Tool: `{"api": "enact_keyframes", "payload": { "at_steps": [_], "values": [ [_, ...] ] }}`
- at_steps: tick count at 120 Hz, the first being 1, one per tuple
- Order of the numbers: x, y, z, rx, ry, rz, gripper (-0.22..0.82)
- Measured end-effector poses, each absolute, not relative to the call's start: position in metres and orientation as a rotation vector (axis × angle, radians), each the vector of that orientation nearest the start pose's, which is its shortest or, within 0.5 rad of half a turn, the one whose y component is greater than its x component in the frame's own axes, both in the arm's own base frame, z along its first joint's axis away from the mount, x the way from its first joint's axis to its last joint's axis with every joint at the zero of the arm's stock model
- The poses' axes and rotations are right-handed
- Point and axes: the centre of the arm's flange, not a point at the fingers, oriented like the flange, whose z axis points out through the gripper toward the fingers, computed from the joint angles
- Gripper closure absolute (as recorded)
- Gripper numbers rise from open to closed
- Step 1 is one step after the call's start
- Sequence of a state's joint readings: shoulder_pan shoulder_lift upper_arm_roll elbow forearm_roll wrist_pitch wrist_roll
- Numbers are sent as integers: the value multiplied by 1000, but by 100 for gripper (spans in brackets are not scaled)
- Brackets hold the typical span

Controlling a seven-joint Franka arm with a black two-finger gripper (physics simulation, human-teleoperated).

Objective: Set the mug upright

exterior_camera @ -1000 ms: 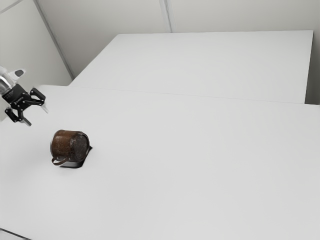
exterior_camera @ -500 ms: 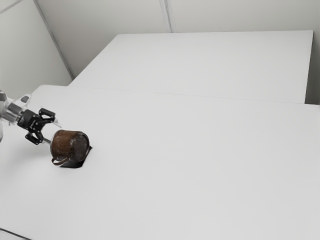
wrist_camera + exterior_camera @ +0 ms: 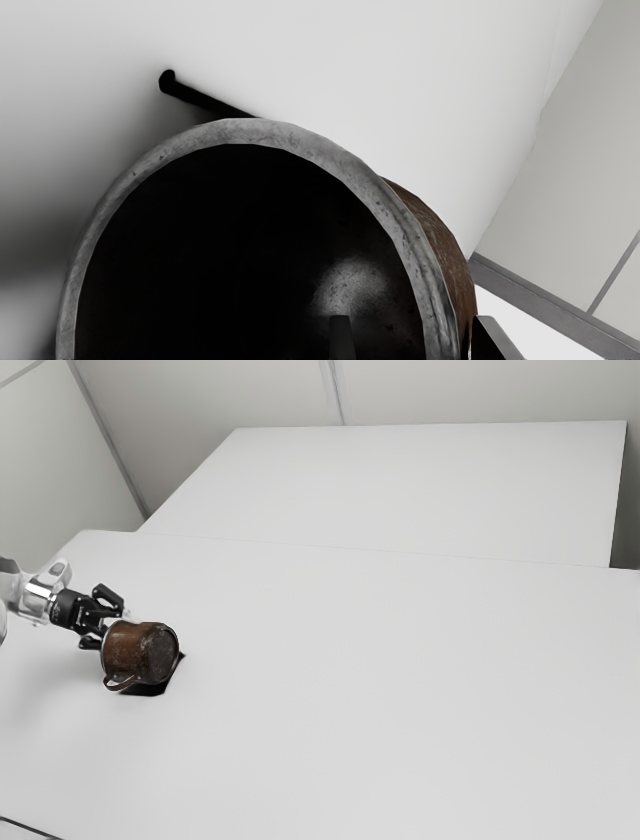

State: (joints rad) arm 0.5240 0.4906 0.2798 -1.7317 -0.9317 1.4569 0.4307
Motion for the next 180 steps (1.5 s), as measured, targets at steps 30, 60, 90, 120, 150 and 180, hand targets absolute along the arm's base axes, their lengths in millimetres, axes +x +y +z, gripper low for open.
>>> {"api": "enact_keyframes", "payload": {
  "at_steps": [30, 60, 90, 120, 150, 180],
  "values": [
    [499, 347, 316, 2004, 655, -102, 65],
    [515, 328, 331, 2032, 625, -118, 75],
    [559, 239, 396, 2460, 379, -160, 77],
    [569, 136, 400, 2843, 165, -168, 77],
    [572, 82, 384, 3016, 145, -42, 77],
    [578, 69, 368, 3052, 259, 38, 77]
  ]
}}
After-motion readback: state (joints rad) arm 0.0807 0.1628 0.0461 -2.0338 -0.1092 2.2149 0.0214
